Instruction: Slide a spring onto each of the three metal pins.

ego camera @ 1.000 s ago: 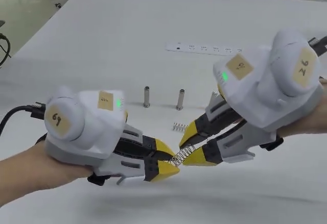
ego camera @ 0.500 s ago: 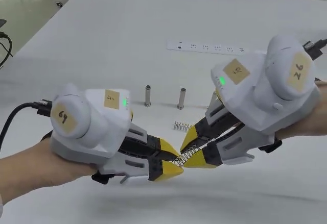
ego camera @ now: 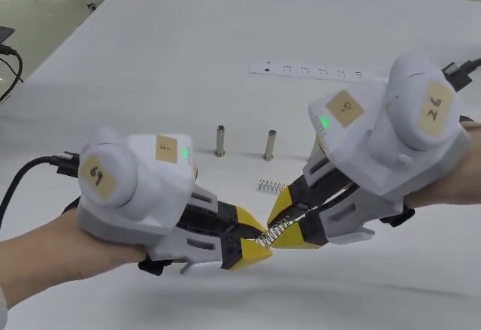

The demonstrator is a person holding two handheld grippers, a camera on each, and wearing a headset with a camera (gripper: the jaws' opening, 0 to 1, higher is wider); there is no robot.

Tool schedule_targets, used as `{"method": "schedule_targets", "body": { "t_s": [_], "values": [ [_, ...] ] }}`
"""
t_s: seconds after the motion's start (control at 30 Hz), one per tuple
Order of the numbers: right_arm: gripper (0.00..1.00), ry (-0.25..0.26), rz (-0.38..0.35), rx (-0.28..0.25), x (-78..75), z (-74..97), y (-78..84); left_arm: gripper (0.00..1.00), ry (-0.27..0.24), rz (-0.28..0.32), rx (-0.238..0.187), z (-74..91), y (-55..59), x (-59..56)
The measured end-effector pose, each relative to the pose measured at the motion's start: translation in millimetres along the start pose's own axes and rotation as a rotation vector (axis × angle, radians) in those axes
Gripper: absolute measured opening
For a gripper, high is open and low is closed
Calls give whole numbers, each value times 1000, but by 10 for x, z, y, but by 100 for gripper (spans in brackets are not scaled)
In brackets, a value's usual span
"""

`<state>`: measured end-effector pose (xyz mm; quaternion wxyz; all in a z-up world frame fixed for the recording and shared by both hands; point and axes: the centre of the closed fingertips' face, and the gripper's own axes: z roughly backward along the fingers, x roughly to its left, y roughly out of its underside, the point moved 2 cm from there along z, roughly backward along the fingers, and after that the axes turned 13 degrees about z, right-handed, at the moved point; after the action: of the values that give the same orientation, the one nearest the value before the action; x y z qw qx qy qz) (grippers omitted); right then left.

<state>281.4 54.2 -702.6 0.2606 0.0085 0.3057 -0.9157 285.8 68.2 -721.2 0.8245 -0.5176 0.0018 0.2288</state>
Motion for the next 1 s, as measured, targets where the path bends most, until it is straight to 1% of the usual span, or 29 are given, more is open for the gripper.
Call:
{"method": "schedule_targets", "body": {
  "t_s": [0.13,0.23,0.33,0.43,0.53,0.6,0.63,0.7,0.77,0.83,0.93,0.97,1.0],
  "values": [
    [8,-1,8,2,-21,-5,-4,2,-11,7,-6,14,-2,14],
    [8,8,14,3,-54,-1,-6,3,-28,9,-17,34,-13,48],
    [8,13,17,3,-71,12,-9,10,-50,15,-25,51,-18,89],
    [8,14,20,4,-78,23,-6,14,-64,32,-33,73,-11,112],
    [8,16,19,8,-82,31,10,23,-86,58,-47,99,-3,144],
    [8,18,19,8,-85,32,12,27,-95,63,-47,112,12,159],
    [8,16,18,9,-82,30,15,28,-103,77,-55,124,14,174],
    [8,16,20,12,-83,27,23,34,-116,92,-59,139,25,197],
    [8,13,18,12,-80,24,27,38,-134,107,-74,165,26,235],
    [8,13,19,14,-80,25,31,41,-145,140,-93,190,19,259],
    [8,14,20,13,-85,27,29,46,-166,152,-100,223,33,299],
    [8,15,20,15,-87,27,32,48,-177,179,-111,239,35,322],
    [8,13,20,16,-85,25,33,49,-181,183,-117,251,36,333]
  ]
}}
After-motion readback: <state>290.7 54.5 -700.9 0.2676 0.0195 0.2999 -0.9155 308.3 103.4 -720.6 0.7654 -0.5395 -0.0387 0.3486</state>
